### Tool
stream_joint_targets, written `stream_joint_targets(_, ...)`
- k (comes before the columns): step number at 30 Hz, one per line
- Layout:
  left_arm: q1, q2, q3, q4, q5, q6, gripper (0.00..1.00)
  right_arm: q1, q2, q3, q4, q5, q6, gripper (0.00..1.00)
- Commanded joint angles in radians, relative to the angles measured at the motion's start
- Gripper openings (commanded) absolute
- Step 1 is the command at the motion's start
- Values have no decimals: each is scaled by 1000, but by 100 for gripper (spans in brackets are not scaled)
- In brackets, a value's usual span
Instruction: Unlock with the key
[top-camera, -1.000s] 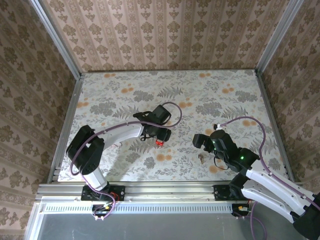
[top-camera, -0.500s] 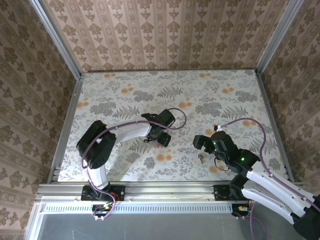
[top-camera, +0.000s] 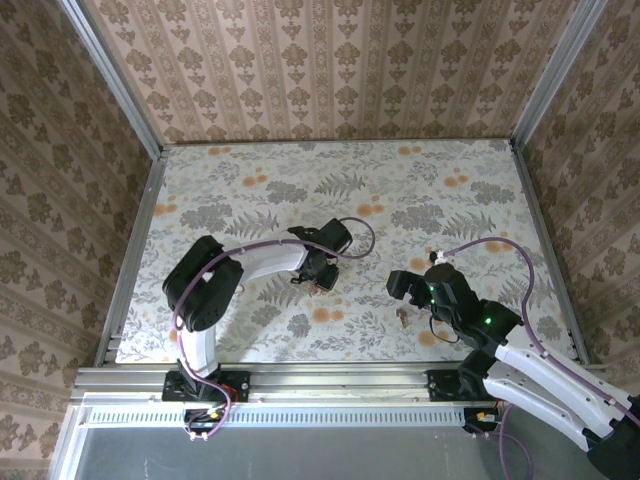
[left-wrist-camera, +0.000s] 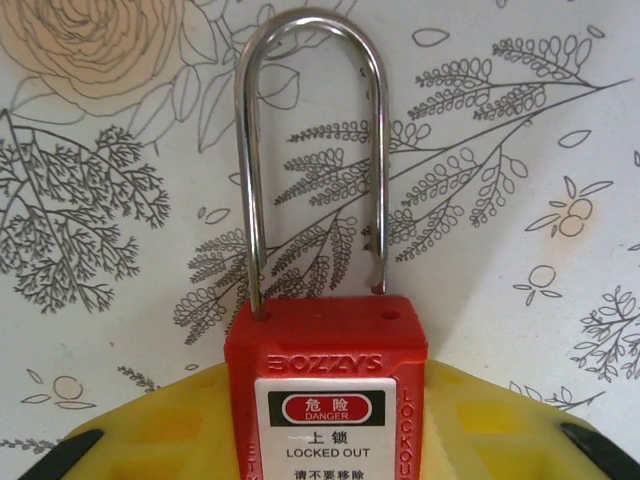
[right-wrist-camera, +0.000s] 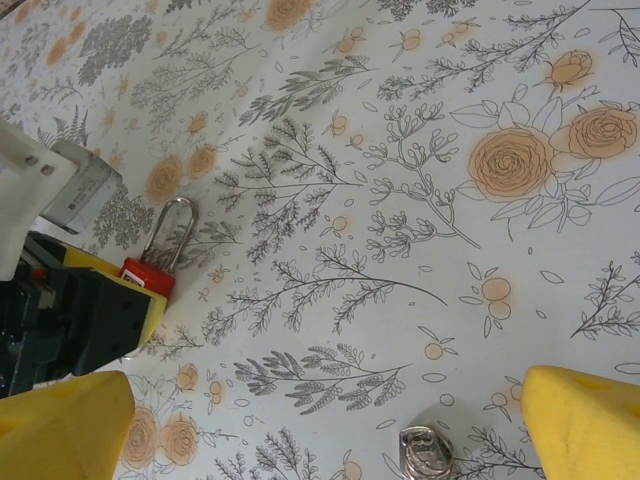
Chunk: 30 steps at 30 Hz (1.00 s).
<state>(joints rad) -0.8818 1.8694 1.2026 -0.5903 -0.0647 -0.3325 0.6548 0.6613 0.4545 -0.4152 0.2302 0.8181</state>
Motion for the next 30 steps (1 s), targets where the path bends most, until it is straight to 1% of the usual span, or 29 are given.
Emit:
stream_joint_targets(1,22,-92,-33,-4,-12,0,26,-4,-12,-13,3,2,19,100)
stream_joint_targets(6,49,-314,-101,2,18,2,23,-4,-3,-23,49,-22,13,100)
stream_joint_targets(8,53,-392,-125,8,63,10,23,-4,21,-31,98,-43,16,100)
stream_joint_targets(10,58,-439,-140,13,109,16,22,-4,72,-33,190,-97,20,99)
stream_joint_targets(11,58,-456,-147,14,124,19,22,-5,107,-31,260,-144,27,98)
stream_joint_targets(13,62,-472,-158,21,139,19,21,-5,188,-29,408,-234,39,94)
stream_joint_targets(14,66,-475,-165,22,142,18,21,-3,231,-21,474,-272,45,88)
stream_joint_targets(15,71,-474,-169,26,141,17,21,-1,269,-14,539,-308,51,80)
stream_joint_targets(16,72,-475,-175,30,144,15,21,1,306,-3,586,-333,57,74)
stream_joint_targets(18,73,-472,-181,41,148,12,20,8,379,23,664,-386,69,58)
stream_joint_targets(21,72,-468,-180,46,143,11,20,19,472,56,761,-440,100,38)
stream_joint_targets(24,72,-466,-181,55,150,10,20,23,558,89,824,-475,127,20)
stream_joint_targets(27,64,-457,-182,55,149,16,19,24,630,123,891,-506,159,12)
stream_joint_targets(30,61,-452,-188,62,150,15,19,26,686,169,915,-531,173,9)
